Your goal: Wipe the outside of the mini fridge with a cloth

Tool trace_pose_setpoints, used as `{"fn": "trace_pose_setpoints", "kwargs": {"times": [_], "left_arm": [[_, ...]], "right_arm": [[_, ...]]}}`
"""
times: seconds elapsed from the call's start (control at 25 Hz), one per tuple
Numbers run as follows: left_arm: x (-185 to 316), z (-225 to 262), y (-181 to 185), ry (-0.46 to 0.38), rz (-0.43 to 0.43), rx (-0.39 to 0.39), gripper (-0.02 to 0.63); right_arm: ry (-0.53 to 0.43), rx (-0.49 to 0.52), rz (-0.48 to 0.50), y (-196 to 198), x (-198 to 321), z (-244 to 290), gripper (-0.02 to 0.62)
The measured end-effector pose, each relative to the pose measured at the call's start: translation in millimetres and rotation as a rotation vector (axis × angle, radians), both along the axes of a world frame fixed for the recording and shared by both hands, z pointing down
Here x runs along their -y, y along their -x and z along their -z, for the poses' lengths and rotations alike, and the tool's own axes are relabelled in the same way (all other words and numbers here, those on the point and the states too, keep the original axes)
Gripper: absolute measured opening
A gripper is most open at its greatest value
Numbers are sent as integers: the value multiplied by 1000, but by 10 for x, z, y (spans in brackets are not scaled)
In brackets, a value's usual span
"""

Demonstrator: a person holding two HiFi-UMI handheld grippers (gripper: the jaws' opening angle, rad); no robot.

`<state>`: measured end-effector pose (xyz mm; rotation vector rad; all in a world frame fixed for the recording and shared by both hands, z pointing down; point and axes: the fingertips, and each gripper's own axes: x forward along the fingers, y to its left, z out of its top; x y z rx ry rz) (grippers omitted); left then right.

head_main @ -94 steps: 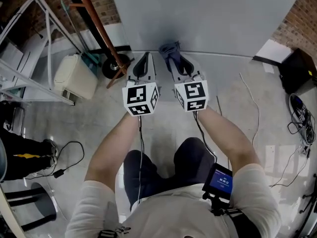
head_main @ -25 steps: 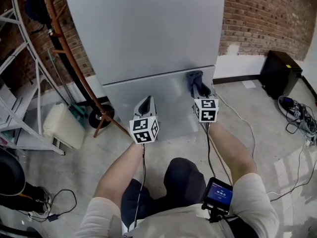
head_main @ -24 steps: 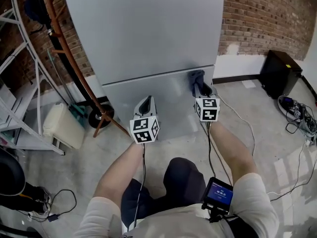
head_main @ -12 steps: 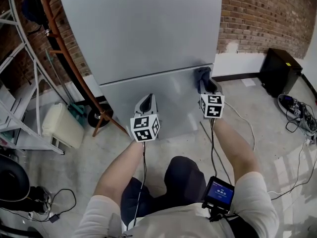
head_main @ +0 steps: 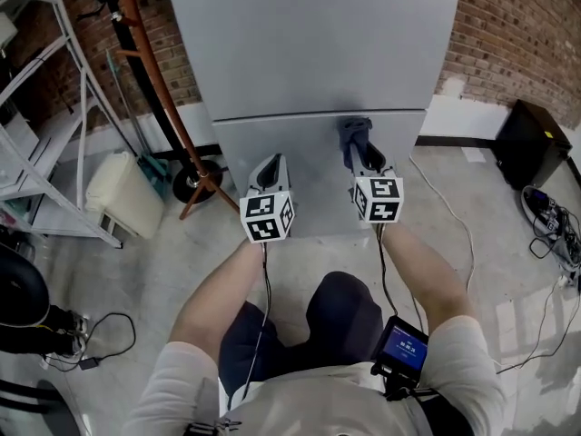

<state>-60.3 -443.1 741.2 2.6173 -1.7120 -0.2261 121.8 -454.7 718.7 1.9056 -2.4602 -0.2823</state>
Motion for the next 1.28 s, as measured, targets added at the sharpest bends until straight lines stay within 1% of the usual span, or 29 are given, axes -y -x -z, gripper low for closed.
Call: {"fn": "trace_pose_setpoints", "kwargs": {"times": [0.16,0.4,0.52,0.64,0.8,0.92,1.08,1.28], "left_arm": [[-40,-82,372,10,50,-3,3],[-112,-236,895,37,119,7,3],[-183,-303,1150,46,154,15,3],[-284,-374,1394,60,186,25,3],[-423,-457,1686,76,222,76,3],[-517,-492,1826,92,237,110,3],[-605,-514,1939,101,249,132,3],[-576,-506,1936,101,247,127,3]], "right_arm": [[19,-31,115,748,-36,-134,86],[45,-46,252,1732,-76,-325,86],[68,-63,296,2131,-55,-443,86],[91,-75,318,2438,-14,-576,86],[124,-78,315,2712,102,-766,86],[142,-80,288,2784,186,-880,86],[167,-78,252,2823,247,-1009,86],[170,-90,254,2823,253,-1001,86]]}}
